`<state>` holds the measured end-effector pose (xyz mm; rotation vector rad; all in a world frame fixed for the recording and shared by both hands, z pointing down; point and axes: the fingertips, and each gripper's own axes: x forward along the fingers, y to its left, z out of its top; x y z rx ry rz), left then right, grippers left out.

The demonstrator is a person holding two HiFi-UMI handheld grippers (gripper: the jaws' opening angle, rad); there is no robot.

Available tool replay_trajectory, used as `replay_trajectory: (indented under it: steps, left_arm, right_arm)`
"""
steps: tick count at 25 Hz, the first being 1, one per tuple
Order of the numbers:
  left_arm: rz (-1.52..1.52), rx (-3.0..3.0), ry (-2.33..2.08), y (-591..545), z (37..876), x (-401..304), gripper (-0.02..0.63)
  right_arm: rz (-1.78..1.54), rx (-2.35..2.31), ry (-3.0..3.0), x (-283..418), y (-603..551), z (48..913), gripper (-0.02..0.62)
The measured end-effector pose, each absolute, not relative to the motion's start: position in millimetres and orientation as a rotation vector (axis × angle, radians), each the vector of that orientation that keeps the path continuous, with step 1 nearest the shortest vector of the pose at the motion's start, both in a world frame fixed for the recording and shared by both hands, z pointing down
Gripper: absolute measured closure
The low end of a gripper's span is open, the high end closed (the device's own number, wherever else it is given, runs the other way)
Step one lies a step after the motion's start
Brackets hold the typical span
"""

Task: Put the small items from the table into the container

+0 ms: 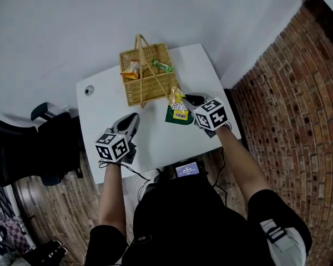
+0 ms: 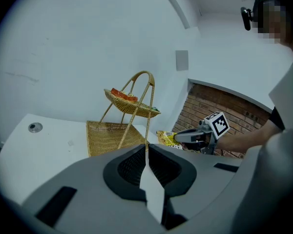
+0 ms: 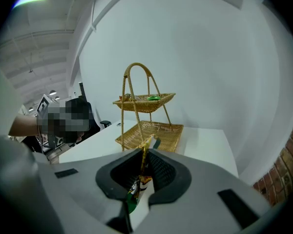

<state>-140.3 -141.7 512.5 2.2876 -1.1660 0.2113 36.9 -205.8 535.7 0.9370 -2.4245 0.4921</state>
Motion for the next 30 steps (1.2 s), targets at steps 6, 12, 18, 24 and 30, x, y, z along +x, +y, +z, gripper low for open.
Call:
replay_trajectory:
  steps: [6, 12, 18, 24, 30]
  left_arm:
    - [0.212, 2.28, -1.167, -160, 515, -132, 0.594]
    - [0.213, 2.261, -1.183, -181, 519, -131, 0.594]
    - [0.226, 2.253, -1.187, -195, 522, -129, 0.594]
    - [0.236, 2.232, -1.188, -202, 529, -128, 0.594]
    - [0.247, 2.212, -1.195, -204, 535, -132, 0.594]
  right_arm:
    - [0.485, 0.948, -2.425, 44, -235, 534, 0.549]
    - [0.472, 0.949, -2.429, 47, -266, 533, 0.549]
    - [0.444, 0.933, -2.423, 49, -295, 538, 0.549]
    - [0.434, 0.947, -2.426, 47, -324, 542, 0.549]
    - [0.416, 0.963, -2.426, 36, -349, 547, 0.549]
